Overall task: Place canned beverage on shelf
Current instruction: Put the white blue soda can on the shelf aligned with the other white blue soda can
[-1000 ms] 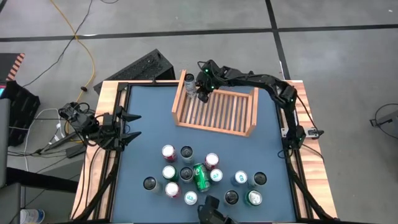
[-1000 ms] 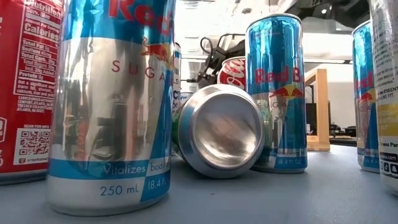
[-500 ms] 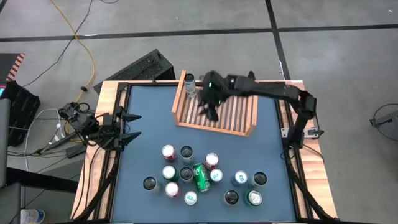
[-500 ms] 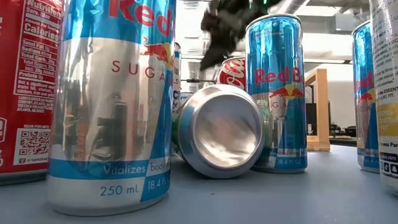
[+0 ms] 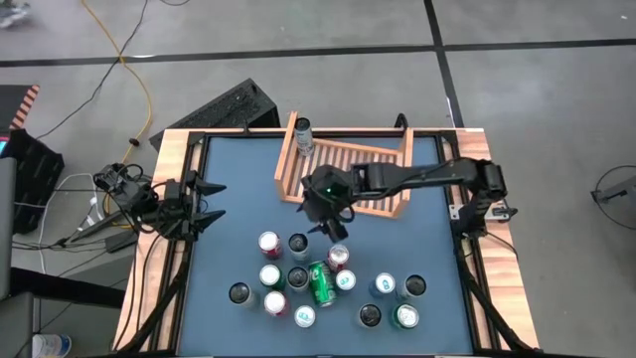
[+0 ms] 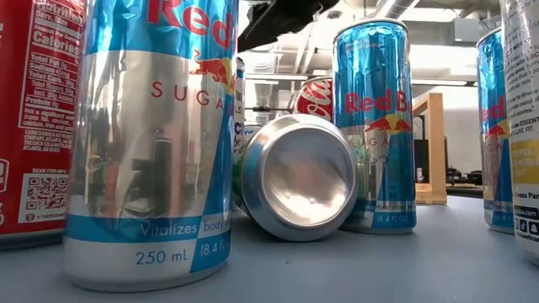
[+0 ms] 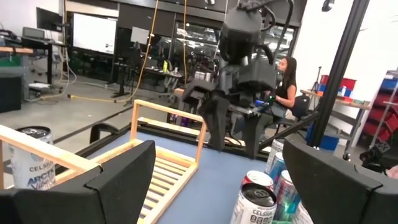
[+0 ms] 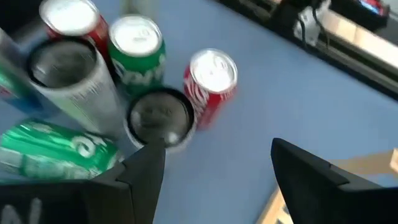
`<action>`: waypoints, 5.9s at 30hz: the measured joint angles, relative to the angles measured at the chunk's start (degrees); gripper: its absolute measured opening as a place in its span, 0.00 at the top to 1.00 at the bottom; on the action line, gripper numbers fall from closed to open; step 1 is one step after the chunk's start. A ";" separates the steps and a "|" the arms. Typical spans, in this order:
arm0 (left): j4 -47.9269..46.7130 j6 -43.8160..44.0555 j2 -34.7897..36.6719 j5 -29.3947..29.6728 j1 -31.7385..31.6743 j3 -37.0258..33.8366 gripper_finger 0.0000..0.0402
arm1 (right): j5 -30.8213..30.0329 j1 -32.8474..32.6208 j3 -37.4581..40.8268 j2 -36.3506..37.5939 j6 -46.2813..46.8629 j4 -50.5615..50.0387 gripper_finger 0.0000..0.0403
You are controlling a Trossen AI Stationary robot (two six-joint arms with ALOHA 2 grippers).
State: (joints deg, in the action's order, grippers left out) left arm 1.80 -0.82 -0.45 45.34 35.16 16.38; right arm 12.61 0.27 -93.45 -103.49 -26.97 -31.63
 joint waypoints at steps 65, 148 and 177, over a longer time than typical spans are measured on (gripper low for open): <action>-5.42 7.65 -0.04 1.86 0.00 0.00 0.15 | 25.11 3.50 14.95 -8.32 10.82 29.61 0.43; -6.25 6.95 -0.02 1.86 0.00 0.00 0.15 | -15.41 23.21 22.51 -3.82 34.93 50.04 0.42; -6.40 6.47 -0.04 1.62 0.00 0.00 0.15 | -12.25 23.67 21.35 -8.21 35.93 52.43 0.37</action>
State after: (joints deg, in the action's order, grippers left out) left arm -4.60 5.65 -0.49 46.96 35.16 16.38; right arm 0.36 23.94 -72.10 -111.70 8.96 20.80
